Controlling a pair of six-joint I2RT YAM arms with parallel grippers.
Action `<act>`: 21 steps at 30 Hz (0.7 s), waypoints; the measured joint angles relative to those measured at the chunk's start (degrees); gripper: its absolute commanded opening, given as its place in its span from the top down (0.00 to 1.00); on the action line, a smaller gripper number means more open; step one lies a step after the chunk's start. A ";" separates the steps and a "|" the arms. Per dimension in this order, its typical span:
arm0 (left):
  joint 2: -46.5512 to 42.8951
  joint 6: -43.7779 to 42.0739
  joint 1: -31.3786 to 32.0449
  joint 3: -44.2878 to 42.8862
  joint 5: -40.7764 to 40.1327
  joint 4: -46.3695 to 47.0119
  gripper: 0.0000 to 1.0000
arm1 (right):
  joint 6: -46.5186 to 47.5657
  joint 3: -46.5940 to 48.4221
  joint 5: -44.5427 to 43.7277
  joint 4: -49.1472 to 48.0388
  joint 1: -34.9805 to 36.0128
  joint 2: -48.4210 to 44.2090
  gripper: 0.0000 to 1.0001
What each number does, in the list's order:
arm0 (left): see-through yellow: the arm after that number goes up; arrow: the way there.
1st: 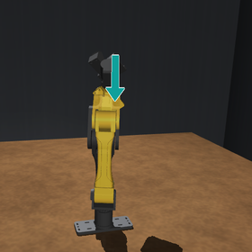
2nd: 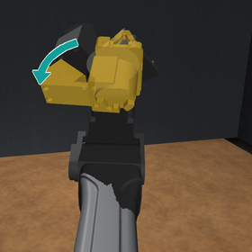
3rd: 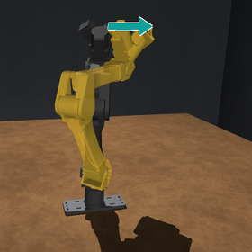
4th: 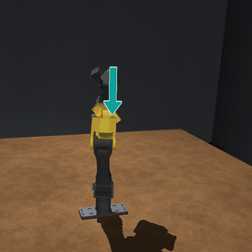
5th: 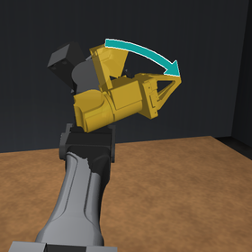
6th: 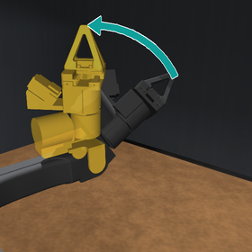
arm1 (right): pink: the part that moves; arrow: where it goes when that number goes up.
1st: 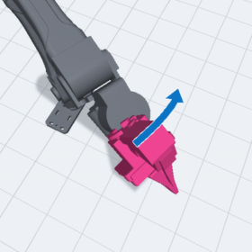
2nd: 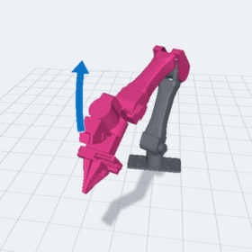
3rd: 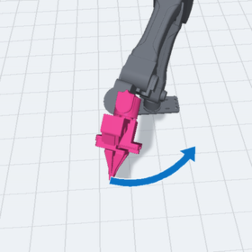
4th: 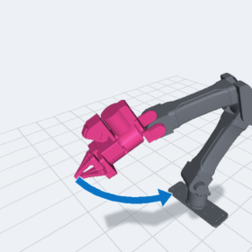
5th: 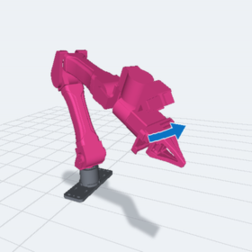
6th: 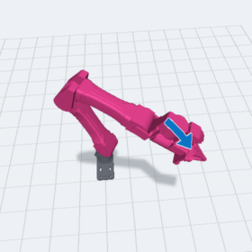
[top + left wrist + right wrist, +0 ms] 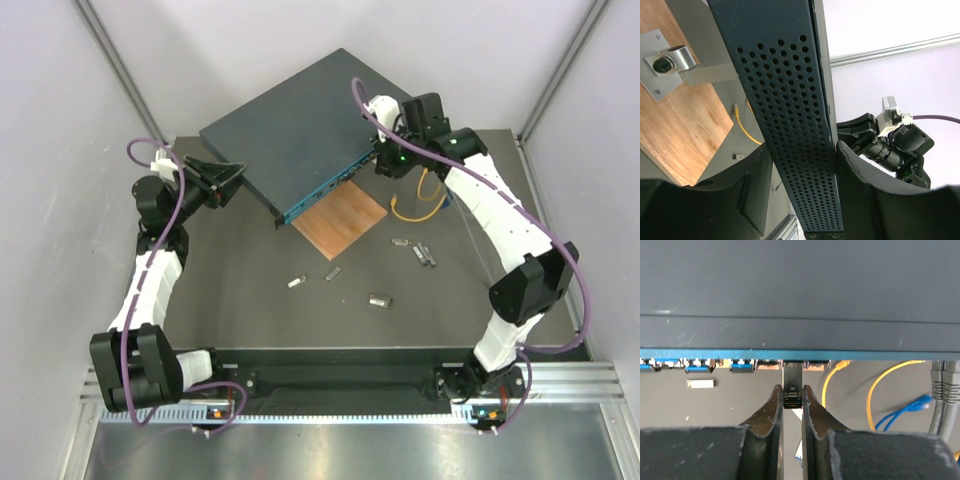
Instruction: Insert the plug into the switch port
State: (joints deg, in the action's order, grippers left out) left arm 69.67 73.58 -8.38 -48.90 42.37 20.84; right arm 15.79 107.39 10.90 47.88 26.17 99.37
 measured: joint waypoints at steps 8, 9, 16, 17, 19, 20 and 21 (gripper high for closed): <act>-0.02 -0.02 0.00 0.00 -0.02 -0.02 1.00 | -0.59 3.37 -0.20 1.66 0.35 1.92 1.00; -0.02 -0.02 0.02 0.00 -0.02 -0.02 1.00 | -0.63 3.76 -0.13 1.46 0.44 2.21 1.00; -0.02 -0.09 0.02 0.00 -0.09 -0.07 1.00 | -0.92 5.18 -0.09 1.09 0.79 3.45 0.78; -0.02 -0.11 0.02 0.00 -0.07 -0.09 1.00 | -0.90 5.18 0.00 0.98 0.85 3.45 0.70; -0.02 -0.20 0.04 0.00 -0.09 -0.11 1.00 | -0.52 5.09 0.22 1.01 1.07 3.37 0.64; -0.02 -0.22 0.02 0.00 -0.11 -0.13 1.00 | -0.13 5.03 -0.15 0.83 1.09 3.28 0.57; -0.02 -0.24 0.02 0.00 -0.15 -0.20 1.00 | 0.04 4.48 -0.33 0.37 1.07 2.95 0.55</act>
State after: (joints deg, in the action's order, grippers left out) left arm 69.65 73.34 -8.36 -48.90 42.22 20.64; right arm 15.84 111.87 10.57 48.25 27.24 102.32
